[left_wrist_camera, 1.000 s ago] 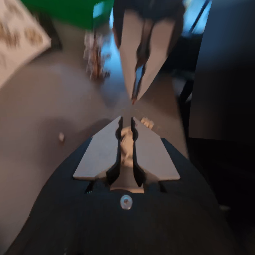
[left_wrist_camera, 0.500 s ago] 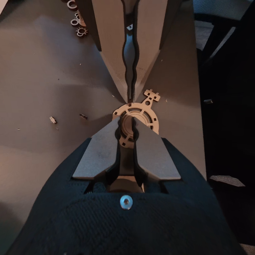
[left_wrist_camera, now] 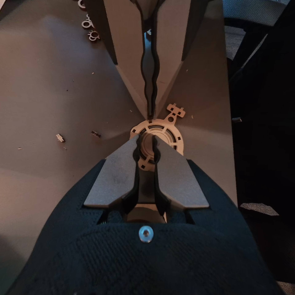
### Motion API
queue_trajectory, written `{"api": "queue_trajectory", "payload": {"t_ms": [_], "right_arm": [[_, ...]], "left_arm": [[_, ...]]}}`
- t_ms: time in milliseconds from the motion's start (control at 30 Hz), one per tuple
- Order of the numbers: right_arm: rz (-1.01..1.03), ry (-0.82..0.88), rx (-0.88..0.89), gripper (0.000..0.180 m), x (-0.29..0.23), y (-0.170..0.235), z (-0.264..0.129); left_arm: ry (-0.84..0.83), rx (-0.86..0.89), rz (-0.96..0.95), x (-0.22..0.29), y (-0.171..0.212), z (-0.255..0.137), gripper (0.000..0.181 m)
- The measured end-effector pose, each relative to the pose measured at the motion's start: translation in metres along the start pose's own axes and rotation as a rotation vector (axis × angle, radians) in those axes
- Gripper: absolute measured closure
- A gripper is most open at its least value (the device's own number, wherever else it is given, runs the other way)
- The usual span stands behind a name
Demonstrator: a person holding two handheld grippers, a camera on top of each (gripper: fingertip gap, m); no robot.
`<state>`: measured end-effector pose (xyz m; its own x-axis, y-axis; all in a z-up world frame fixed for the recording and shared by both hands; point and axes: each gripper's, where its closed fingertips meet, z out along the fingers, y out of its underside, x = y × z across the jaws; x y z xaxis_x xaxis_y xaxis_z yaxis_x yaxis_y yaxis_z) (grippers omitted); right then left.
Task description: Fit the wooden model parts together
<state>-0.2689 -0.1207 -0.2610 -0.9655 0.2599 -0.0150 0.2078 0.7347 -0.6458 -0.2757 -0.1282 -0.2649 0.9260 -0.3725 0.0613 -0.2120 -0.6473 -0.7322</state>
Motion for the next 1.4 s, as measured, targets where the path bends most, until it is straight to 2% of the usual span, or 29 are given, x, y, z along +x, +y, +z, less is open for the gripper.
{"api": "queue_trajectory", "payload": {"t_ms": [667, 1400], "right_arm": [[-0.072, -0.011, -0.052, 0.179, -0.001, 0.0011, 0.0005], [-0.116, -0.079, -0.279, 0.18, -0.0009, 0.0041, 0.0004]], "left_arm": [[-0.004, 0.0, -0.002, -0.0003, 0.0, 0.0, 0.17], [-0.008, 0.001, -0.005, -0.0006, 0.0001, -0.0001, 0.171]]}}
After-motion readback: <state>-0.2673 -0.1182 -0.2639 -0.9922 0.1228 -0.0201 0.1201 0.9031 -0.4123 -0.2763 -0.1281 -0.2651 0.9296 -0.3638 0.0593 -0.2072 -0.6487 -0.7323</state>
